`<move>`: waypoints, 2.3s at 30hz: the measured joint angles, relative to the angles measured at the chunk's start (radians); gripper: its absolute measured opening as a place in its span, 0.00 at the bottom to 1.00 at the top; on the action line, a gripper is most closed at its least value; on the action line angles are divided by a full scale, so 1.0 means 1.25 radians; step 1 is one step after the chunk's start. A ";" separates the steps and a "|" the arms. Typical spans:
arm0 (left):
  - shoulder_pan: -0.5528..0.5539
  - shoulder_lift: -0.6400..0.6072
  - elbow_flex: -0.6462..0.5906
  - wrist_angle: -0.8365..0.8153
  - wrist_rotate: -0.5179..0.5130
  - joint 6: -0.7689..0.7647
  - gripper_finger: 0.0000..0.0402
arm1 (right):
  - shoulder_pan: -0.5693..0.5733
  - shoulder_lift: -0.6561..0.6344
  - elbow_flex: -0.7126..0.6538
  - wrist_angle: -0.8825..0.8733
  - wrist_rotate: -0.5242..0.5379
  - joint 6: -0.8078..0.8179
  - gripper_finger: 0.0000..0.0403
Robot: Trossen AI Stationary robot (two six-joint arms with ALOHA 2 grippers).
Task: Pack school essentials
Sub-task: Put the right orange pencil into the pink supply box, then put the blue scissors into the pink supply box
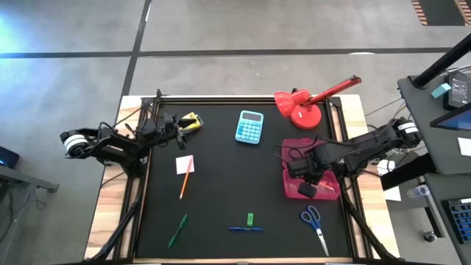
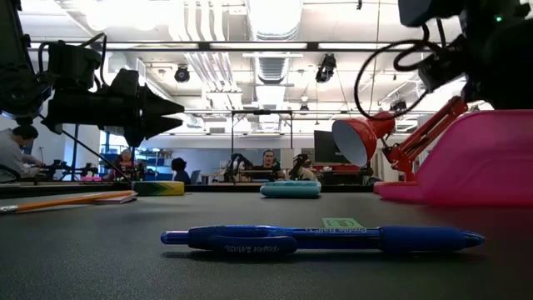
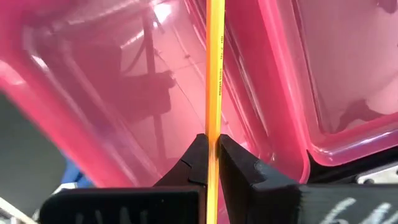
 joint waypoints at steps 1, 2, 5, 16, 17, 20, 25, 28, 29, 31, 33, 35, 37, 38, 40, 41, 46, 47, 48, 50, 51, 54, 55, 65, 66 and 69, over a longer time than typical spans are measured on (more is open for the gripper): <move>0.000 0.000 0.000 0.000 0.000 0.000 0.58 | 0.000 0.000 -0.005 0.005 0.000 0.000 0.03; 0.000 0.000 0.000 0.000 0.000 0.000 0.58 | 0.000 0.001 -0.008 0.012 0.000 0.000 0.03; 0.000 0.000 0.000 0.000 0.000 0.000 0.58 | 0.000 0.001 -0.013 0.036 0.000 -0.001 0.03; 0.000 0.000 0.000 0.000 0.000 0.000 0.58 | 0.000 0.007 -0.024 0.060 0.000 -0.008 0.29; 0.000 0.000 0.000 0.000 0.000 0.000 0.58 | 0.000 0.007 -0.020 0.055 0.000 -0.007 0.31; 0.000 0.000 0.000 0.000 0.000 0.000 0.58 | 0.000 0.007 0.010 0.037 0.001 0.008 0.37; 0.000 0.000 0.000 0.000 0.000 0.000 0.58 | 0.000 0.006 0.079 -0.053 0.033 0.089 0.40; 0.000 0.000 0.000 0.000 0.000 0.000 0.58 | 0.000 0.006 0.120 -0.096 0.049 0.181 0.39; 0.000 0.000 0.000 0.000 0.000 0.000 0.58 | 0.003 0.006 0.131 -0.094 0.049 0.220 0.38; 0.000 0.000 0.000 0.000 0.000 0.000 0.58 | 0.018 0.008 0.151 -0.091 0.051 0.307 0.37; 0.000 0.000 0.000 0.000 0.000 0.000 0.58 | 0.044 0.020 0.171 -0.089 0.049 0.390 0.36; 0.000 0.000 0.000 0.000 0.000 0.000 0.58 | 0.079 0.040 0.193 -0.085 0.050 0.473 0.36; 0.000 0.000 0.000 0.000 0.000 0.000 0.58 | 0.123 0.071 0.224 -0.084 0.049 0.547 0.36; 0.000 0.000 0.000 0.000 0.000 0.000 0.58 | 0.149 0.089 0.241 -0.082 0.045 0.584 0.37; 0.000 0.000 0.000 0.000 0.000 0.000 0.58 | 0.196 0.135 0.284 -0.082 0.031 0.656 0.38; 0.000 0.000 0.000 0.000 0.000 0.000 0.58 | 0.219 0.159 0.306 -0.081 0.026 0.693 0.39; 0.000 0.000 0.000 0.000 0.000 0.000 0.58 | 0.312 0.272 0.405 -0.081 0.011 0.874 0.44; 0.000 0.000 0.000 0.000 0.000 0.000 0.58 | 0.327 0.293 0.421 -0.081 0.000 0.904 0.45; 0.000 0.000 0.000 0.000 0.000 0.000 0.58 | 0.340 0.314 0.437 -0.079 -0.012 0.924 0.46; 0.000 0.000 0.000 0.000 0.000 0.000 0.58 | 0.369 0.349 0.465 -0.075 -0.019 0.946 0.49; 0.000 0.000 0.000 0.000 0.000 0.000 0.58 | 0.382 0.361 0.476 -0.075 -0.018 0.956 0.50; 0.000 0.000 0.000 0.000 0.000 0.000 0.58 | 0.417 0.374 0.486 -0.061 -0.014 0.985 0.55; 0.000 0.000 0.000 0.000 0.000 0.000 0.58 | 0.428 0.373 0.486 -0.055 -0.014 0.989 0.56; 0.000 0.000 0.000 0.000 0.000 0.000 0.58 | 0.574 0.394 0.485 -0.033 0.004 1.109 0.60; 0.000 0.000 0.000 0.000 0.000 0.000 0.58 | 0.585 0.402 0.484 -0.033 0.006 1.124 0.60; 0.000 0.000 0.000 0.000 0.000 0.000 0.58 | 0.607 0.425 0.483 -0.032 0.006 1.174 0.60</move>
